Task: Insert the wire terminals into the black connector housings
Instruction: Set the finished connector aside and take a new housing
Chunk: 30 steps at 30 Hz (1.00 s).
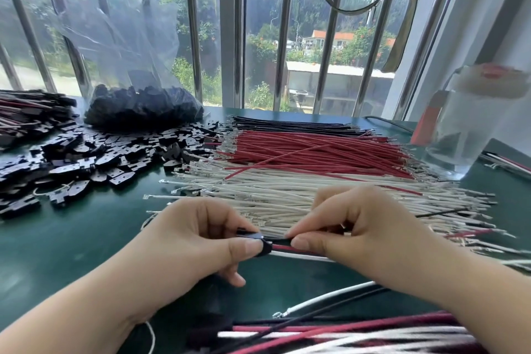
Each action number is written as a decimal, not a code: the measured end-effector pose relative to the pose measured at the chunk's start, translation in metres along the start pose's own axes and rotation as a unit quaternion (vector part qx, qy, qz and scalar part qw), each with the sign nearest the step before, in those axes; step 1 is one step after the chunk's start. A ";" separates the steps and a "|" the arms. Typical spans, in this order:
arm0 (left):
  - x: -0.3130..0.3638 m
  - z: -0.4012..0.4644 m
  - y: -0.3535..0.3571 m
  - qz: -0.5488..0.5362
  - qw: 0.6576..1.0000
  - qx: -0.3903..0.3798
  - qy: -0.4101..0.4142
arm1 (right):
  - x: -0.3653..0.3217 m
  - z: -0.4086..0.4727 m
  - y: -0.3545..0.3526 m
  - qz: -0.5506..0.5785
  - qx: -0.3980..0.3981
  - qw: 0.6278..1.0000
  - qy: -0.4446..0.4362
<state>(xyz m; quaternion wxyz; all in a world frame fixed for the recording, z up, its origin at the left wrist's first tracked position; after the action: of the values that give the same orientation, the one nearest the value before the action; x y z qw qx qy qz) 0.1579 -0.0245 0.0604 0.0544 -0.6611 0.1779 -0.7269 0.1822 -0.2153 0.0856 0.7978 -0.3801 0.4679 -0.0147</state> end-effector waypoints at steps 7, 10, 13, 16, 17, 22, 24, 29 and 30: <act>0.002 -0.003 0.004 0.026 1.000 0.005 0.006 | -0.008 -0.002 0.007 -0.005 0.034 0.997 -0.072; 0.006 -0.004 0.021 0.075 0.994 -0.072 0.027 | -0.019 0.001 0.016 -0.018 0.008 0.990 -0.137; 0.004 -0.001 0.024 0.049 0.998 -0.027 0.027 | -0.016 0.003 0.006 -0.009 0.028 0.992 -0.126; 0.001 0.000 0.013 0.008 0.998 0.048 0.032 | -0.006 -0.001 -0.014 -0.021 0.042 0.995 -0.088; 0.001 0.001 0.011 0.004 0.998 0.053 0.037 | -0.005 -0.002 -0.017 -0.029 0.031 0.996 -0.082; -0.002 0.002 0.012 0.008 0.998 0.046 0.043 | 0.000 -0.001 -0.016 -0.099 -0.002 0.993 -0.072; -0.002 0.001 0.007 0.018 0.997 0.065 0.045 | 0.003 -0.003 -0.014 -0.131 -0.018 0.990 -0.050; 0.003 -0.005 -0.005 -0.004 0.991 0.105 0.081 | 0.007 -0.007 -0.031 -0.224 -0.075 0.972 -0.003; 0.006 -0.007 -0.006 -0.010 0.989 0.108 0.096 | 0.007 -0.007 -0.038 -0.206 -0.085 0.975 0.004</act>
<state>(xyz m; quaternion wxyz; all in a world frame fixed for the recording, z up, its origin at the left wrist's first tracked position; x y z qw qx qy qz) 0.1516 -0.0189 0.0673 0.1012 -0.5806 0.0958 -0.8022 0.1934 -0.2496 0.1018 0.7406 -0.5348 0.3821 -0.1396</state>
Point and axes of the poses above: each hand's wrist, its own z-axis towards the middle knuckle, its own y-axis out of the palm, x = y × z, the point moved 3 cm from there along z, towards the middle knuckle, and after that the axes turned 8 degrees about z, right-handed, at the moved point
